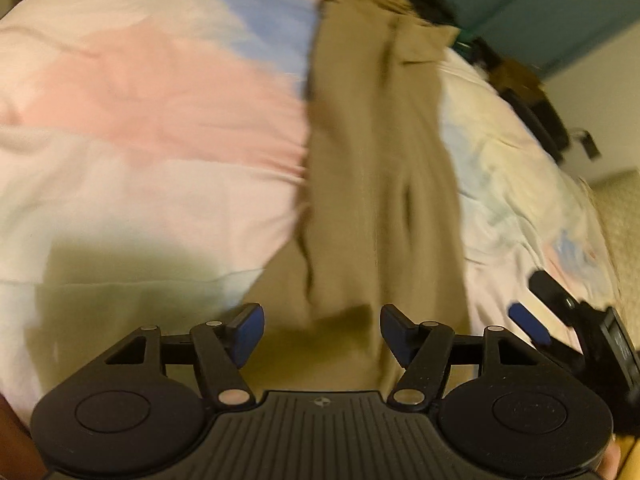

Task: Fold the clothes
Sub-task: 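Position both open tools over the hem end of the strip, then grasp the strip end with the right tool while the left tool grasps beside it, lift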

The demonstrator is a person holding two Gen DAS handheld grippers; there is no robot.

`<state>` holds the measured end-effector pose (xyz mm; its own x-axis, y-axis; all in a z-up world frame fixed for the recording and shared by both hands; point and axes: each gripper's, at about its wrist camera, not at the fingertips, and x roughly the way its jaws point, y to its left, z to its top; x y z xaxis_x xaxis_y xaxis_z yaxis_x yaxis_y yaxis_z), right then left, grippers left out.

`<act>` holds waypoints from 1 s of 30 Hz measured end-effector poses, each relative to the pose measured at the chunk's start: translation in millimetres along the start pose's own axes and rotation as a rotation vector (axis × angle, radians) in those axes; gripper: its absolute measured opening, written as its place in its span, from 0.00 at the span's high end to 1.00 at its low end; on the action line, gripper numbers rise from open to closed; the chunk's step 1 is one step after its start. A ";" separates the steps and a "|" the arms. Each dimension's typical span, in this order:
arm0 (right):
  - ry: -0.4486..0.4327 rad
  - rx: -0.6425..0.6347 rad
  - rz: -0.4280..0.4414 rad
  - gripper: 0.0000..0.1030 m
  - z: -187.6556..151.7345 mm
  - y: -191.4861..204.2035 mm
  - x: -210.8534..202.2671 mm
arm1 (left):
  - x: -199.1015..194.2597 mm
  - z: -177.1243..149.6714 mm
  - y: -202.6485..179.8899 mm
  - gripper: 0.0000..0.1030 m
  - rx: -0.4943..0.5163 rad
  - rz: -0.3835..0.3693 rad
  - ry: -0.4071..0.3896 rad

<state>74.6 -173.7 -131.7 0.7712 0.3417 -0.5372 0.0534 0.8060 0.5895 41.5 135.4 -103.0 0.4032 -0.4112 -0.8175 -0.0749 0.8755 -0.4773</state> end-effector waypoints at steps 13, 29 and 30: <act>0.137 0.106 -0.016 0.28 -5.4 -24.2 15.6 | -10.0 -7.6 0.9 0.29 -0.046 0.066 -0.100; 0.303 0.288 0.214 0.53 -34.8 -29.0 12.8 | -5.2 -18.0 -10.3 0.76 0.024 -0.053 0.051; 0.294 0.291 0.229 0.53 -35.6 -29.0 9.6 | -7.7 -18.8 -10.9 0.77 0.029 -0.056 0.036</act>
<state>57.8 -176.5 -175.4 0.5734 0.6514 -0.4968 0.1105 0.5394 0.8348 22.1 124.3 -97.6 0.3731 -0.4684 -0.8009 -0.0266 0.8575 -0.5138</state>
